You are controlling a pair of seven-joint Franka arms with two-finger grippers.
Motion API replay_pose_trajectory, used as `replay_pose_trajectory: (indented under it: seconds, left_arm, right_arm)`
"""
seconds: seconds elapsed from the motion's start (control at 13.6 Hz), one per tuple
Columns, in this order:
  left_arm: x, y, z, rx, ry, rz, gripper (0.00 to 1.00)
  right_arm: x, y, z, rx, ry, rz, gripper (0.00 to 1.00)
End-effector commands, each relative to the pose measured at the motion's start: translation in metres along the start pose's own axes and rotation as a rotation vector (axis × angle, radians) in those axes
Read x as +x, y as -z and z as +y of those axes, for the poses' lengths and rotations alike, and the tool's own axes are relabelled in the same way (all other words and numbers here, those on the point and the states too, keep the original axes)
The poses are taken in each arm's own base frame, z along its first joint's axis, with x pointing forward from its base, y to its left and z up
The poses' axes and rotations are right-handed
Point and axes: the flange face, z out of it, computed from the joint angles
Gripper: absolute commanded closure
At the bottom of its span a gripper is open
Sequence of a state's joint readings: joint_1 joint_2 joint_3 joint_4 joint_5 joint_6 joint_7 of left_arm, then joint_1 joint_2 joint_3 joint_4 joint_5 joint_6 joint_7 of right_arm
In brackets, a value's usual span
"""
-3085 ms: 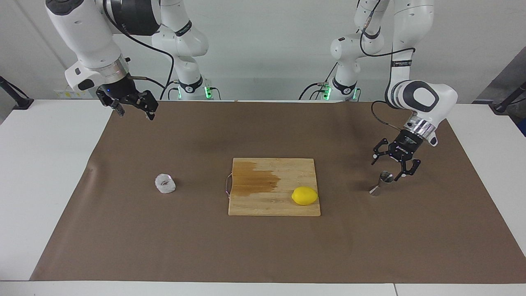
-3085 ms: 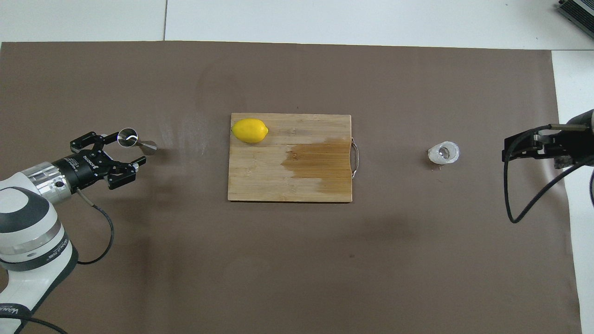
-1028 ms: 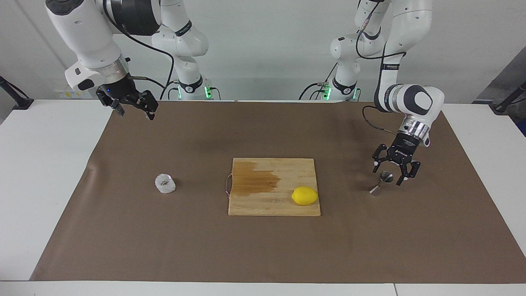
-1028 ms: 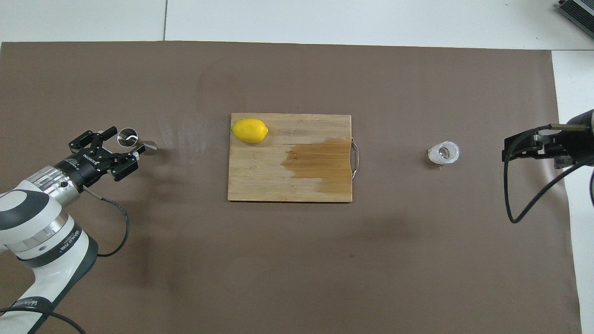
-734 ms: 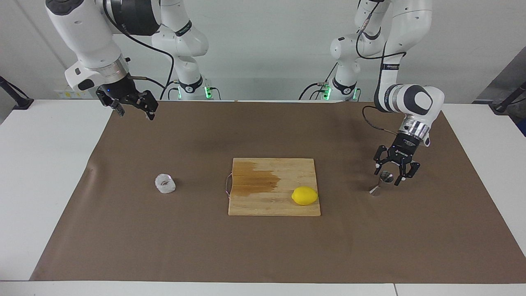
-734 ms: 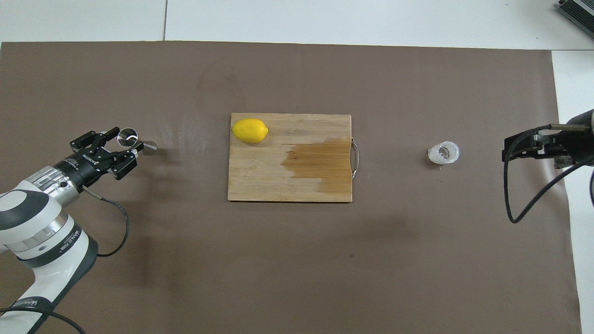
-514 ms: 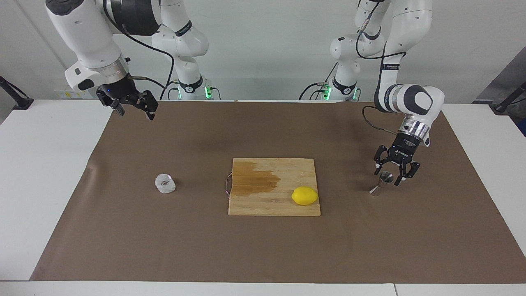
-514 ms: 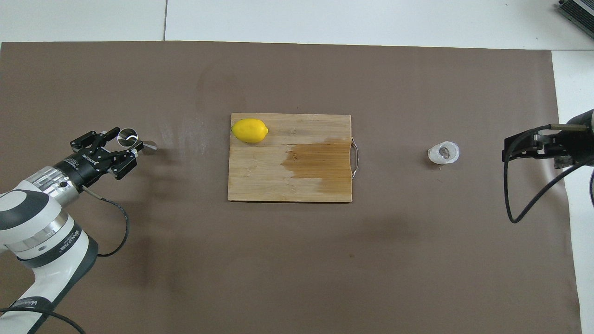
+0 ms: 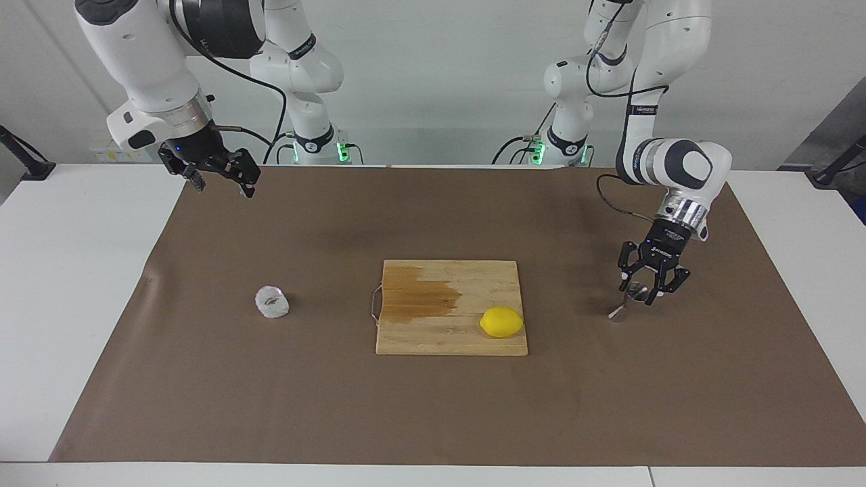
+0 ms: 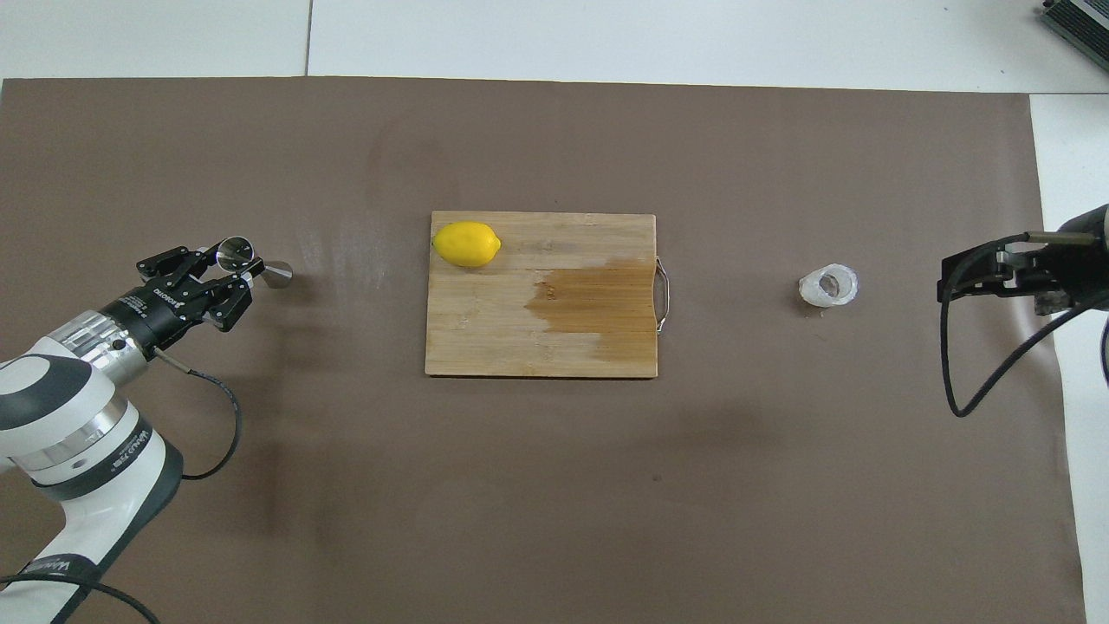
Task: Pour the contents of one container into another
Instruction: 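Lift the metal cup and carry it over the wooden board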
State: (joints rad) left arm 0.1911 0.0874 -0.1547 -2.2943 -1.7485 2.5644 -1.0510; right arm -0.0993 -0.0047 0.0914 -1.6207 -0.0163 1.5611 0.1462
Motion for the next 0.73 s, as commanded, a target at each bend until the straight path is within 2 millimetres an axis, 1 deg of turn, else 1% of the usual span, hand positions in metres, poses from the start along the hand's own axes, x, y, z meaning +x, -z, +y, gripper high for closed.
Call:
replay_pose_trajectory:
  seconds: [0.0,0.07,0.15,0.22,0.29,0.37,0.44,0.59,0.66]
  left_arm:
    - [-0.001,-0.002,0.001,-0.019,-0.002,-0.005,0.82]
    - [-0.002,-0.002,0.001,-0.019,-0.003,-0.006,0.93]
    - [-0.004,-0.002,0.001,-0.016,-0.001,-0.011,1.00]
    - [-0.007,-0.002,0.001,-0.019,-0.003,-0.014,1.00]
    - [-0.020,-0.002,0.002,-0.022,-0.013,-0.030,1.00]
    - [-0.026,-0.002,0.000,-0.019,-0.018,-0.038,1.00]
    - [-0.032,-0.004,-0.007,-0.006,-0.031,-0.042,1.00]
    - [-0.052,-0.012,-0.027,0.020,-0.055,-0.058,1.00]
    - [-0.063,-0.016,-0.043,0.022,-0.075,-0.054,1.00]
  right_arm:
    - [-0.003,0.004,0.003,0.022,0.009,0.000,0.00]
    - [-0.003,0.003,0.003,0.022,0.009,-0.002,0.00]
    - [-0.003,0.003,0.003,0.022,0.009,-0.002,0.00]
    - [-0.003,0.003,0.003,0.022,0.009,-0.002,0.00]
    - [-0.003,0.003,0.003,0.022,0.009,-0.002,0.00]
    - [-0.003,0.003,0.003,0.022,0.009,-0.002,0.00]
    - [-0.003,0.003,0.003,0.022,0.009,-0.002,0.00]
    - [-0.003,0.003,0.003,0.023,0.009,-0.002,0.00]
    - [-0.003,0.003,0.003,0.022,0.009,-0.002,0.00]
